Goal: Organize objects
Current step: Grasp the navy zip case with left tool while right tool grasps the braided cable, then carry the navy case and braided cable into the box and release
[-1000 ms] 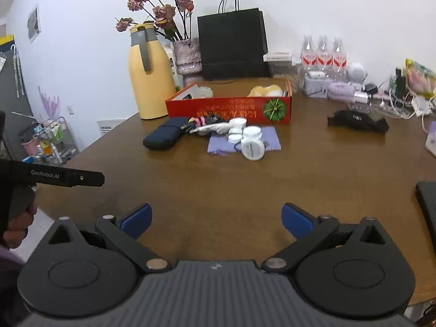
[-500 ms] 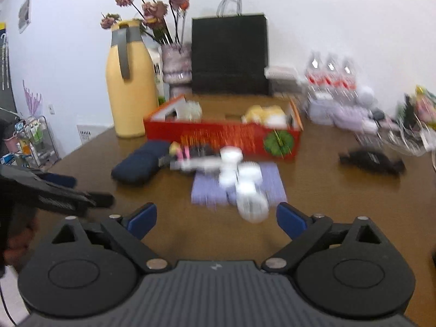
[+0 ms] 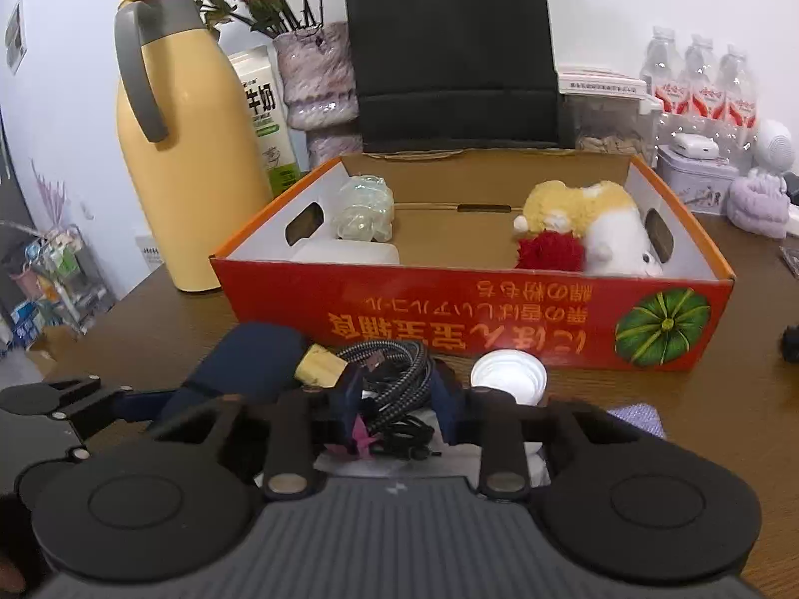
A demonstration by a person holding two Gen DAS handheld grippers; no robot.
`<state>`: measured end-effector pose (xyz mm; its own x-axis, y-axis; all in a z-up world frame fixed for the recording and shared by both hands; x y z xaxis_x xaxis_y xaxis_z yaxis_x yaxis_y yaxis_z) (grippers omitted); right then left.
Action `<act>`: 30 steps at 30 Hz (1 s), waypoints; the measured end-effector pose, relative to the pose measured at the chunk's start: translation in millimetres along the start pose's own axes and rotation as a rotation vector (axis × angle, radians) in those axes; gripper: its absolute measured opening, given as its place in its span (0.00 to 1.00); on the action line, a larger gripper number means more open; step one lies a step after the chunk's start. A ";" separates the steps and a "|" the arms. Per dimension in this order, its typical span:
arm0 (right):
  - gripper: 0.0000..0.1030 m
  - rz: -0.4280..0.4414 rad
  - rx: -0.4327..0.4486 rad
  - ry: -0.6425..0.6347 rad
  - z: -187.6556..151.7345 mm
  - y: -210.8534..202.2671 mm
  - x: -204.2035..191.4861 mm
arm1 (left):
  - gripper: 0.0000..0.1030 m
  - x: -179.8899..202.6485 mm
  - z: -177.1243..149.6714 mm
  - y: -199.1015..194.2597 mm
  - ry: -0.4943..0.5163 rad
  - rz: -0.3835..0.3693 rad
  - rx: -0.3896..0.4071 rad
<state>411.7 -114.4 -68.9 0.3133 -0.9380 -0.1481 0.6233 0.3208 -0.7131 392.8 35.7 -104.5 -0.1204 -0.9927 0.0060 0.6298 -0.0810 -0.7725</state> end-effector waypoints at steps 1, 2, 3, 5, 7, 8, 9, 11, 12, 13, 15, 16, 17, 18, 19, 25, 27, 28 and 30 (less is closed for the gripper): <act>0.28 -0.013 -0.002 -0.020 -4.0 -2.8 -1.4 | 0.63 1.7 -1.6 -3.5 -0.004 -0.016 -0.003; 0.24 -0.025 -0.003 -0.032 -6.5 -8.1 -1.3 | 0.62 3.9 -4.0 -7.4 -0.011 -0.033 -0.005; 0.02 -0.033 -0.001 -0.035 -9.8 -15.8 0.2 | 0.62 7.5 -8.0 -13.2 -0.017 -0.048 -0.004; 0.00 -0.043 0.014 -0.037 -17.8 -36.8 4.2 | 0.61 19.0 -18.8 -27.7 -0.013 -0.064 0.011; 0.00 -0.067 0.018 -0.036 -33.6 -56.5 9.4 | 0.61 33.7 -35.1 -46.4 -0.003 -0.054 0.031; 0.00 -0.074 0.007 -0.033 -43.8 -63.1 12.1 | 0.61 39.3 -43.2 -54.2 -0.003 -0.058 0.033; 0.00 -0.078 -0.005 -0.031 -55.6 -69.6 13.9 | 0.61 44.1 -52.6 -61.5 -0.019 -0.070 0.022; 0.01 -0.077 -0.033 -0.012 -82.2 -82.0 17.2 | 0.62 48.3 -74.9 -74.7 -0.070 -0.106 -0.019; 0.01 -0.079 -0.051 -0.007 -95.6 -87.4 19.0 | 0.62 50.8 -86.4 -79.9 -0.080 -0.132 -0.041; 0.01 -0.089 -0.071 0.000 -109.4 -92.6 21.2 | 0.63 53.0 -95.7 -85.0 -0.078 -0.144 -0.049; 0.02 -0.101 -0.076 0.004 -124.5 -104.3 23.5 | 0.65 55.0 -110.0 -97.1 -0.038 -0.122 -0.044; 0.03 -0.095 -0.066 0.007 -126.9 -111.3 23.7 | 0.65 55.1 -111.7 -100.1 -0.024 -0.105 -0.041; 0.03 -0.085 -0.047 0.009 -125.5 -117.1 22.6 | 0.66 54.5 -111.3 -101.9 -0.019 -0.096 -0.033; 0.04 -0.076 -0.022 0.006 -120.8 -120.7 20.5 | 0.67 54.0 -109.2 -101.9 -0.020 -0.089 -0.024; 0.05 -0.073 -0.001 0.003 -115.3 -120.7 18.7 | 0.68 54.3 -106.4 -100.8 -0.017 -0.079 -0.018; 0.48 -0.098 0.076 -0.047 -68.1 -86.1 6.8 | 0.78 58.8 -91.9 -73.1 0.038 -0.036 -0.032; 0.43 -0.166 0.093 -0.082 -54.8 -71.5 4.4 | 0.79 56.8 -90.9 -69.2 0.040 -0.013 -0.027; 0.43 -0.197 0.092 -0.107 -49.6 -61.6 3.6 | 0.79 55.9 -90.3 -68.4 0.036 -0.017 -0.022; 0.33 -0.224 0.041 -0.098 -48.2 -37.9 6.6 | 0.79 54.2 -90.1 -67.6 0.038 -0.016 -0.017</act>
Point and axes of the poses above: each gripper's, at about its wrist camera, not at the fingertips, and y roughly the way its jaws point, x to its right, z to its top, the point moved 8 cm from there along y, roughly the way its jaws point, and after that the axes turned 10 degrees about -x, right-handed, at the moved point
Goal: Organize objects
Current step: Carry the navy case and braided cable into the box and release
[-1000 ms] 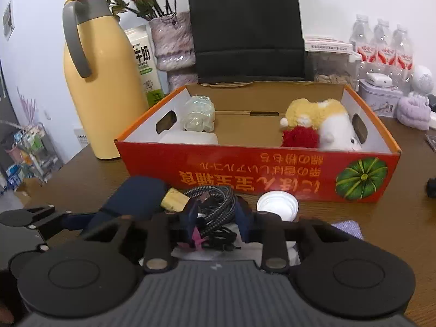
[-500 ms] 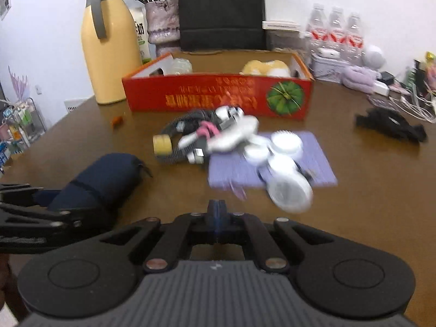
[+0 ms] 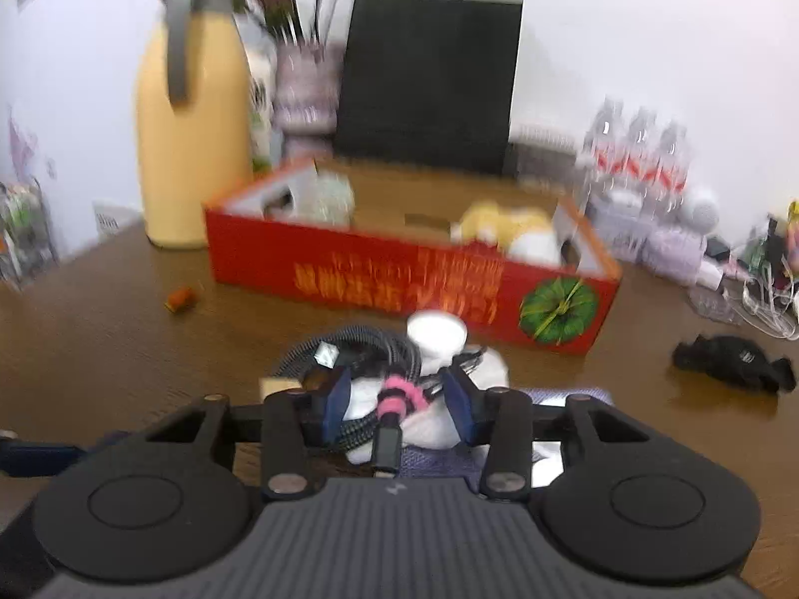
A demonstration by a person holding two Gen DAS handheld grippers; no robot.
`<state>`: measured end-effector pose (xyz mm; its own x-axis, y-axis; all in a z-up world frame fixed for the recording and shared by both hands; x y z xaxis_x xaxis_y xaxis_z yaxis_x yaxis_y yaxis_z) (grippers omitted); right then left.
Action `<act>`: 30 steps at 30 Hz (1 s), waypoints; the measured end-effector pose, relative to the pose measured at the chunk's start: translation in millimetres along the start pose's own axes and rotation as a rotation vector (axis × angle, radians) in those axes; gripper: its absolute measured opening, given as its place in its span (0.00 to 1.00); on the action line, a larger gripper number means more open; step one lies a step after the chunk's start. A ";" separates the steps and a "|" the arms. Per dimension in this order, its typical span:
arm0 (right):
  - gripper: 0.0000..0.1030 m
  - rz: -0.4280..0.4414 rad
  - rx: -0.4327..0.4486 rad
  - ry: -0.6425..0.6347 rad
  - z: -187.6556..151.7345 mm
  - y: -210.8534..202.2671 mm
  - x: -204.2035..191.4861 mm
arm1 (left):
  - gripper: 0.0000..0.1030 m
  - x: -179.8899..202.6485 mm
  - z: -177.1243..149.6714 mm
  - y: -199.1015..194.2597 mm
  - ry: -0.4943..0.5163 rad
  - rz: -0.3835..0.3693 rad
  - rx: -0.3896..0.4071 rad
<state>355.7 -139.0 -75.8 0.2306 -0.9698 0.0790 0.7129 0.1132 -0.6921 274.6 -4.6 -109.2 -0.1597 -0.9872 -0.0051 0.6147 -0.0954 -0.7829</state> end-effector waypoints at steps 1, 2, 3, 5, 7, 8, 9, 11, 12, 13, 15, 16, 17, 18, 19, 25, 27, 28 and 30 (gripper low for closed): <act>0.31 0.001 -0.014 0.023 -1.8 10.5 0.3 | 0.78 -0.1 -0.1 -0.3 0.003 0.006 -0.004; 0.24 -0.015 0.004 0.034 -1.9 14.1 0.4 | 0.79 -0.5 -0.6 -0.5 0.005 0.015 -0.010; 0.22 -0.045 0.011 0.030 -1.8 14.2 0.0 | 0.79 0.0 -1.7 -1.5 0.008 0.024 -0.015; 0.20 -0.039 0.020 0.041 0.0 8.5 -1.0 | 0.73 0.9 -3.6 -4.0 0.009 0.024 -0.029; 0.19 0.011 0.037 0.062 0.3 -3.4 1.3 | 0.63 2.7 -4.9 -9.6 0.016 0.011 -0.022; 0.19 0.009 0.051 0.058 1.3 -12.0 1.4 | 0.62 2.4 -4.8 -12.2 0.011 0.011 -0.018; 0.19 0.008 0.072 0.052 2.4 -23.1 1.5 | 0.62 1.0 -5.4 -17.0 -0.004 0.006 -0.006; 0.20 0.038 0.114 0.068 1.9 -50.8 3.8 | 0.62 -1.7 -6.8 -30.0 -0.034 -0.003 0.022; 0.20 0.071 0.123 0.087 -0.9 -66.0 5.9 | 0.62 -2.6 -7.6 -37.5 -0.040 -0.001 0.034; 0.20 0.093 0.131 0.103 -3.2 -77.3 7.8 | 0.62 -3.3 -9.2 -45.2 -0.044 0.003 0.048; 0.20 0.098 0.133 0.111 -15.8 -95.5 13.1 | 0.62 -4.0 -14.0 -55.1 -0.047 0.011 0.063; 0.20 0.087 0.093 0.090 -26.1 -96.6 13.3 | 0.62 -4.2 -17.1 -55.0 -0.049 0.012 0.056; 0.20 0.077 0.032 0.048 -38.9 -90.9 11.0 | 0.62 -4.3 -21.3 -52.6 -0.057 0.015 0.034; 0.20 0.071 -0.021 0.055 -52.5 -83.5 12.5 | 0.62 -4.4 -25.9 -49.6 -0.074 0.019 0.003; 0.20 0.070 -0.053 0.089 -63.3 -81.3 15.0 | 0.62 -3.9 -29.8 -48.4 -0.084 0.014 -0.014; 0.20 0.100 -0.024 0.179 -90.2 -107.1 24.1 | 0.62 5.1 -42.2 -61.1 -0.074 -0.004 0.001; 0.19 0.036 0.100 0.186 -84.8 -129.6 27.9 | 0.62 5.5 -41.2 -67.0 -0.073 -0.004 0.030; 0.19 -0.046 0.163 0.135 -81.8 -136.8 25.3 | 0.62 6.3 -40.4 -68.0 -0.073 -0.003 0.035; 0.19 -0.199 0.185 -0.001 -82.2 -126.8 15.1 | 0.62 8.4 -41.0 -64.7 -0.077 0.002 0.028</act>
Point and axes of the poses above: each gripper's, at about its wrist camera, not at the fingertips, and y roughly the way its jaws point, x to its right, z to its top, the point moved 8 cm from there along y, roughly the way its jaws point, and after that the axes turned 10 degrees about -x, right-handed, at the moved point
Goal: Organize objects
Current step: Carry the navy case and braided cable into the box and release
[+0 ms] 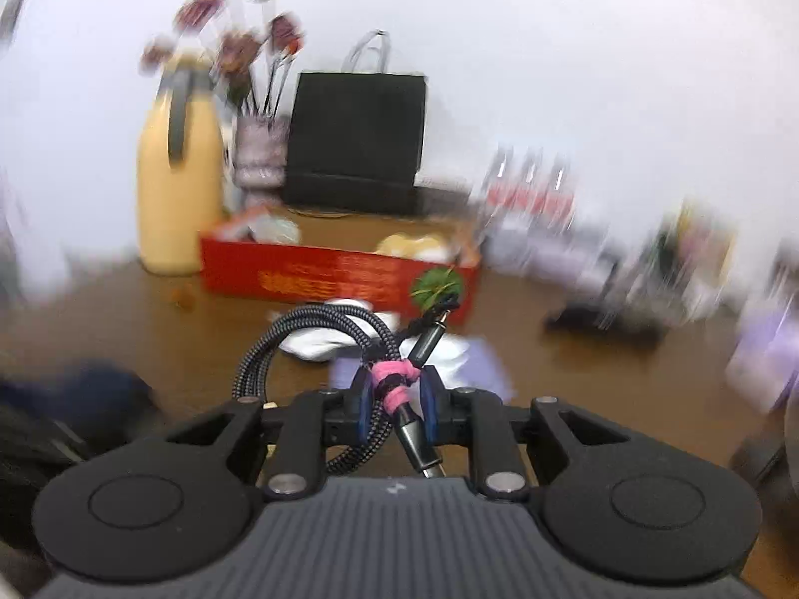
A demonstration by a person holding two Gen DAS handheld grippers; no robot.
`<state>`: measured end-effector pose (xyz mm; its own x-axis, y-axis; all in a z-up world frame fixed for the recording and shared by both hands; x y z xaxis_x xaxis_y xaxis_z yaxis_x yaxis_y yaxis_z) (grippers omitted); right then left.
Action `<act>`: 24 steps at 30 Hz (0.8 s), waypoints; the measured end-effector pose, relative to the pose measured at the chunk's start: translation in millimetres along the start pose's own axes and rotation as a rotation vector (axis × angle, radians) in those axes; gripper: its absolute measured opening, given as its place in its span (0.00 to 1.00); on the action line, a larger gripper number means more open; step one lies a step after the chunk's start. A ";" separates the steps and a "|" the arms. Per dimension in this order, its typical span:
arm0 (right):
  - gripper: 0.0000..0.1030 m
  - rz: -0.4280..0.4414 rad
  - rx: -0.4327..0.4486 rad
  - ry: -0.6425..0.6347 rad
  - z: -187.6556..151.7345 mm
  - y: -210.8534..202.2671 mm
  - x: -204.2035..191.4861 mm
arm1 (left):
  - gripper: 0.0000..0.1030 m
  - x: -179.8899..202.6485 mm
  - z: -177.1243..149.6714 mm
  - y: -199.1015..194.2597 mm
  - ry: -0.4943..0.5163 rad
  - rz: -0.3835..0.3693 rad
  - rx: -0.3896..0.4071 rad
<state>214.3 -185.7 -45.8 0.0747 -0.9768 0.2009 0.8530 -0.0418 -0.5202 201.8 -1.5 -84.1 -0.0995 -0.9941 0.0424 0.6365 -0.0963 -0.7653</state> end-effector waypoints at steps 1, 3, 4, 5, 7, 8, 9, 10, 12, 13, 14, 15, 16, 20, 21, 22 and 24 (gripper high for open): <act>0.19 -0.084 -0.002 -0.076 -3.0 6.4 -6.6 | 0.62 1.1 -1.1 0.8 0.002 0.001 -0.004; 0.19 -0.111 0.015 -0.110 -3.5 3.3 -12.9 | 0.62 1.3 -3.4 1.2 0.011 -0.007 -0.006; 0.19 -0.065 0.005 -0.074 -2.7 1.5 -12.8 | 0.62 0.6 -4.4 2.2 0.010 -0.010 -0.009; 0.19 -0.038 -0.018 -0.046 -2.9 4.2 -12.0 | 0.62 0.6 -5.5 4.0 0.006 -0.008 -0.017; 0.19 -0.042 -0.043 -0.017 -3.7 10.9 -7.4 | 0.62 -0.3 -6.3 6.5 0.007 -0.001 -0.027; 0.19 -0.025 -0.050 0.002 -3.9 12.5 -2.8 | 0.62 -0.7 -6.0 5.5 0.011 0.000 -0.024; 0.19 0.008 -0.061 0.037 -2.7 13.1 1.8 | 0.62 -1.6 -5.4 3.7 0.011 -0.001 -0.016; 0.19 0.025 -0.068 0.062 -3.9 10.2 6.0 | 0.62 -2.4 -4.3 1.8 0.008 -0.002 -0.007; 0.19 0.048 -0.064 0.097 -2.3 4.6 12.4 | 0.62 -4.4 0.9 -1.4 0.001 -0.006 0.011; 0.19 0.059 -0.061 0.104 -1.5 2.8 13.5 | 0.62 -5.7 5.3 -2.2 -0.003 -0.008 0.021; 0.19 0.076 -0.060 0.113 0.9 3.2 14.6 | 0.62 -6.6 11.5 -2.5 -0.001 -0.012 0.032; 0.19 0.097 -0.061 0.125 3.5 4.1 15.9 | 0.62 -7.7 18.7 -2.4 0.005 -0.016 0.042; 0.19 0.125 -0.066 0.140 8.0 6.1 17.0 | 0.62 -8.7 27.2 -2.5 0.009 -0.022 0.053; 0.19 0.199 -0.055 0.159 39.2 18.2 24.8 | 0.61 -15.1 89.4 -1.5 0.003 -0.102 0.113; 0.19 0.217 -0.047 0.158 53.4 25.7 28.0 | 0.61 -16.9 111.7 1.4 0.006 -0.120 0.129; 0.19 0.231 -0.041 0.154 66.7 32.9 30.7 | 0.61 -18.7 133.5 5.7 0.007 -0.130 0.144; 0.19 0.259 -0.037 0.142 99.0 56.2 36.7 | 0.61 -22.6 177.2 21.3 -0.008 -0.138 0.154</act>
Point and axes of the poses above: each gripper's, at about its wrist camera, not at the fingertips, and y roughly the way its jaws point, x to its right, z to its top, the point moved 8 cm from there along y, roughly the way its jaws point, and after that the axes turned 10 degrees about -x, right-handed, at the moved point
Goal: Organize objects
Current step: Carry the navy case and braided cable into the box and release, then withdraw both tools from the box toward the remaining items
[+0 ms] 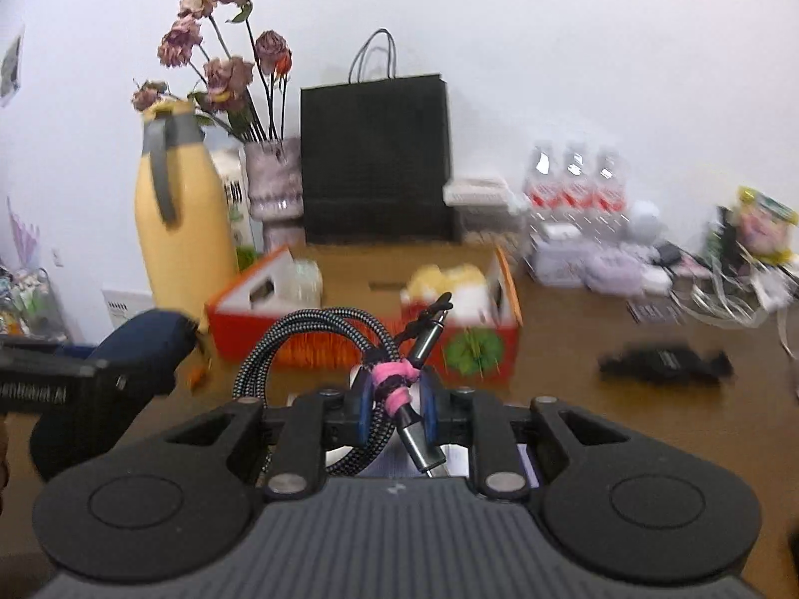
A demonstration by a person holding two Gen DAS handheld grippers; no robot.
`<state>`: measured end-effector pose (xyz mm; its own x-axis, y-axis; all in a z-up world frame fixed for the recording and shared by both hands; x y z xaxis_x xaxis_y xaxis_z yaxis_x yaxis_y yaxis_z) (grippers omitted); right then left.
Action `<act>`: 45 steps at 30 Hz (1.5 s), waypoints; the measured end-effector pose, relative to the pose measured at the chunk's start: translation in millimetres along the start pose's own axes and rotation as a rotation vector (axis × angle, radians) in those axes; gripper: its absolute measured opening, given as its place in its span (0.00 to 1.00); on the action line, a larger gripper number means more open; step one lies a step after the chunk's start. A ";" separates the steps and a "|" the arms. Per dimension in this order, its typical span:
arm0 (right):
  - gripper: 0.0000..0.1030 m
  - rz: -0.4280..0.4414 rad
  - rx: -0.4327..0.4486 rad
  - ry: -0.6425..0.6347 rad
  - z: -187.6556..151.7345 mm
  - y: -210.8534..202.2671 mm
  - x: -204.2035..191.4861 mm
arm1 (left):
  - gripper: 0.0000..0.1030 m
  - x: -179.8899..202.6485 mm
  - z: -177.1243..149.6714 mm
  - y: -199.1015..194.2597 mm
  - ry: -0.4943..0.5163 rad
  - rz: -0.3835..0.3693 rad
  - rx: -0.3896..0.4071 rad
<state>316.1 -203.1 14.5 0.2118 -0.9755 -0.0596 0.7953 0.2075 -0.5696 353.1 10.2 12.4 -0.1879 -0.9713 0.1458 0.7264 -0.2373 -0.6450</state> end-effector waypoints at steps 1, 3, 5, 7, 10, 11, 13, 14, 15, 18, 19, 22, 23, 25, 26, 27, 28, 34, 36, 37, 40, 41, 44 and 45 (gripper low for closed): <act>0.19 -0.003 0.002 -0.010 17.4 11.5 4.1 | 0.61 -2.6 19.1 13.1 -0.013 -0.005 -0.002; 0.19 -0.036 0.012 -0.048 52.3 37.5 11.1 | 0.61 -4.9 57.8 47.0 -0.045 -0.026 -0.026; 0.19 -0.060 0.004 -0.065 88.0 74.1 21.0 | 0.61 -5.1 88.3 82.5 -0.072 -0.035 -0.056; 0.19 -0.066 -0.028 -0.039 117.5 114.5 33.2 | 0.62 -0.7 110.9 118.7 -0.055 -0.015 -0.078; 0.19 -0.039 -0.099 0.031 148.2 174.7 48.8 | 0.63 -0.1 125.2 173.7 -0.070 0.038 -0.125; 0.19 -0.033 -0.123 0.052 153.5 191.7 52.3 | 0.64 -4.0 126.4 192.9 -0.119 0.058 -0.142; 0.20 -0.031 -0.177 0.082 159.1 229.2 56.6 | 0.64 -9.7 123.2 218.9 -0.144 0.080 -0.180; 0.20 -0.029 -0.200 0.094 159.6 246.5 57.8 | 0.65 -10.5 119.7 230.2 -0.129 0.078 -0.209; 0.19 -0.033 -0.223 0.106 159.1 262.4 59.7 | 0.66 -11.2 115.1 237.7 -0.105 0.062 -0.233; 0.19 -0.010 -0.284 0.155 153.7 297.2 62.0 | 0.68 -12.9 106.1 234.5 -0.053 0.003 -0.256; 0.19 -0.008 -0.289 0.158 152.2 302.0 61.8 | 0.69 -16.8 107.0 226.4 -0.055 -0.003 -0.237; 0.19 0.025 -0.286 0.152 151.5 305.8 54.2 | 0.73 -37.9 123.6 190.7 -0.092 -0.004 -0.135; 0.20 0.050 -0.293 0.153 152.0 307.4 48.7 | 0.76 -47.6 131.7 177.2 -0.119 0.006 -0.090; 0.23 0.119 -0.343 0.135 150.4 314.6 31.3 | 0.82 -63.2 145.9 158.2 -0.148 0.038 -0.020; 0.33 0.148 -0.365 0.130 150.0 318.6 22.8 | 0.82 -69.2 150.9 151.2 -0.154 0.061 -0.005; 0.44 0.158 -0.373 0.131 149.4 320.4 17.1 | 0.82 -73.2 153.8 145.8 -0.161 0.079 -0.001; 0.46 0.144 -0.364 0.117 149.7 317.8 11.9 | 0.82 -74.5 154.2 140.5 -0.163 0.081 -0.001; 0.57 0.116 -0.309 0.083 156.2 264.5 8.8 | 0.83 -51.6 134.3 104.6 -0.067 0.093 -0.011; 0.65 0.093 -0.289 0.054 152.9 235.6 11.0 | 0.83 -39.2 124.2 87.1 -0.033 0.089 -0.021; 0.68 0.088 -0.278 0.039 150.0 217.3 12.2 | 0.83 -31.4 117.9 73.3 -0.010 0.079 -0.020; 0.79 0.093 -0.228 0.005 133.9 150.1 15.3 | 0.91 -10.4 85.8 23.1 0.053 0.047 0.021; 0.84 0.099 -0.205 -0.004 126.5 128.1 15.3 | 0.94 -4.3 73.0 5.0 0.070 0.033 0.039; 0.95 0.112 -0.136 -0.030 94.3 61.1 14.6 | 0.98 7.2 30.2 -38.0 0.085 0.007 0.068; 0.97 0.110 -0.112 -0.041 82.7 42.7 12.7 | 0.98 9.6 11.8 -50.7 0.078 0.009 0.078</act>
<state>399.7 -200.6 57.2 0.3185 -0.9432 -0.0942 0.6982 0.3007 -0.6497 322.3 12.7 55.4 -0.2294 -0.9701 0.0793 0.7772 -0.2316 -0.5851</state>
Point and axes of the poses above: each gripper's, at about its wrist camera, not at the fingertips, and y roughly the way its jaws point, x to its right, z to its top, the point moved 8 cm from there along y, roughly the way its jaws point, and after that the axes turned 10 degrees about -x, right-handed, at the moved point
